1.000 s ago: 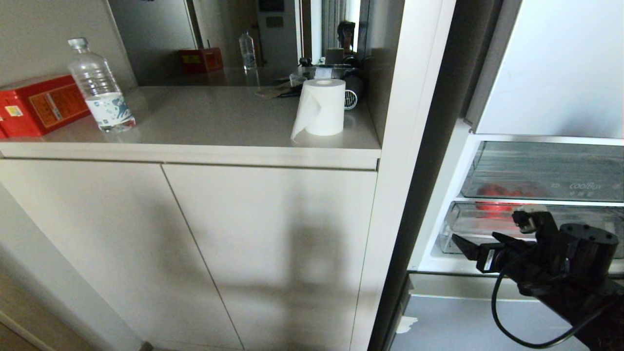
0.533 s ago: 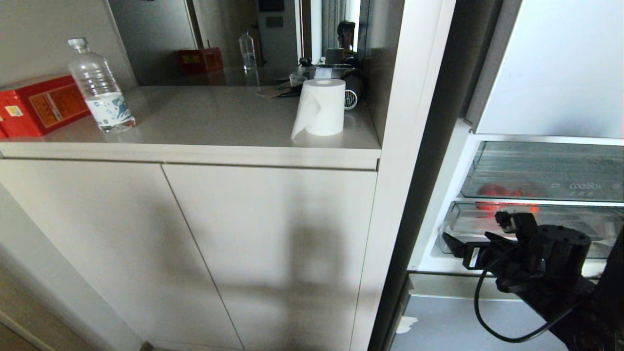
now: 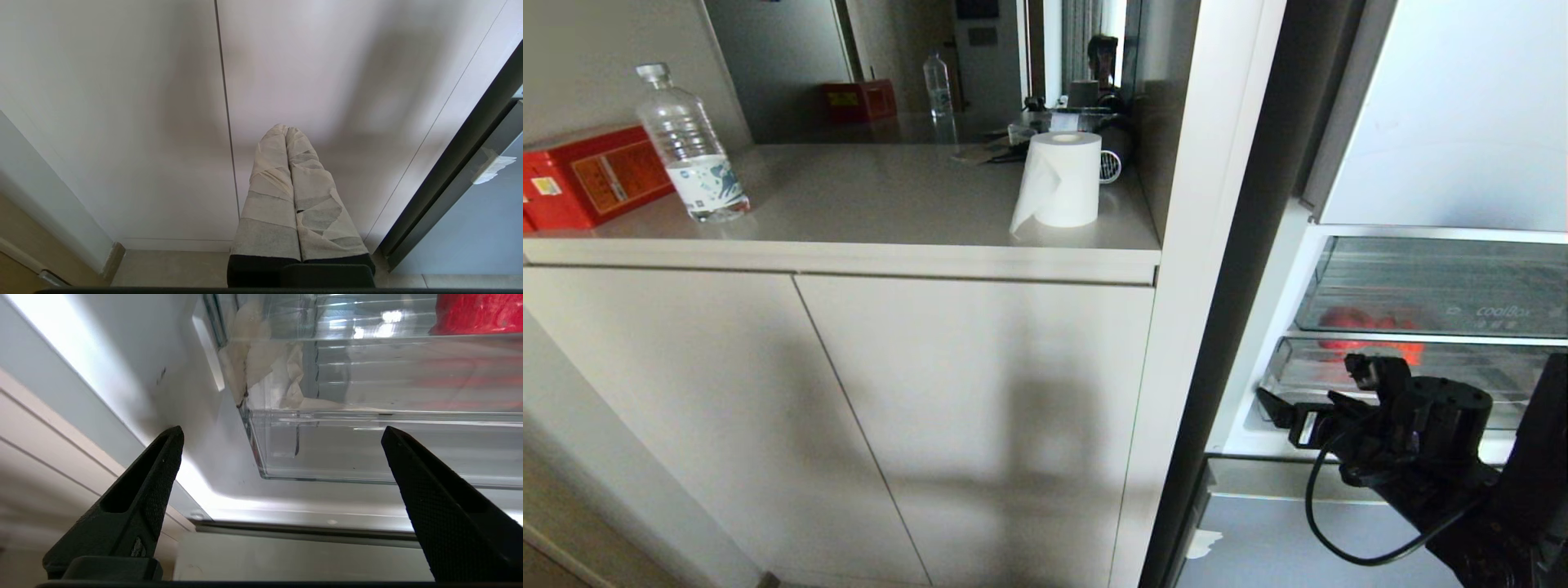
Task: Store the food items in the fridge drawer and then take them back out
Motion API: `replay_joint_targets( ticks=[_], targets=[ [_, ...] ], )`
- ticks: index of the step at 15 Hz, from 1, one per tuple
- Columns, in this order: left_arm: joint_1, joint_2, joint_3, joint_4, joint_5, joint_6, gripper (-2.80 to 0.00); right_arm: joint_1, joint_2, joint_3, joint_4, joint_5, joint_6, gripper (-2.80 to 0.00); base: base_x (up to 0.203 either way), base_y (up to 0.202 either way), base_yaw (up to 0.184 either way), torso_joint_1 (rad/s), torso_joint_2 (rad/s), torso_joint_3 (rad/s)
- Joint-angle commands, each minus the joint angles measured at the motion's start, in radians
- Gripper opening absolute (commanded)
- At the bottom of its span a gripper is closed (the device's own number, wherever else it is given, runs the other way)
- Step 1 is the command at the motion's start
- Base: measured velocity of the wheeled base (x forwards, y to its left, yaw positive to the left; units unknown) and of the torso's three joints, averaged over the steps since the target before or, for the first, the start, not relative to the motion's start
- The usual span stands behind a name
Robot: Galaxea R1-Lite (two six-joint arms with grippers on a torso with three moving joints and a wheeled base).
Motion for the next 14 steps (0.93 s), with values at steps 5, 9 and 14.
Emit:
replay_joint_targets(
  ticks=[5, 9, 14],
  targets=[
    [0.0, 0.0, 0.0, -0.001, 0.001, -0.001, -2.8, -0.001, -0.037, 0.008, -0.009, -0.036, 0.009, 0.0, 0.0, 0.0, 0.0, 0.0, 0.0, 0.0],
    [-0.001, 0.0, 0.0, 0.0, 0.0, -0.001, -2.8, -0.001, -0.067, 0.015, -0.009, -0.034, 0.017, 0.0, 0.0, 0.0, 0.0, 0.0, 0.0, 0.0],
    [0.0, 0.0, 0.0, -0.001, 0.001, -0.001, -2.8, 0.0, -0.052, -0.013, -0.009, -0.03, 0.023, 0.0, 0.0, 0.0, 0.0, 0.0, 0.0, 0.0]
  ],
)
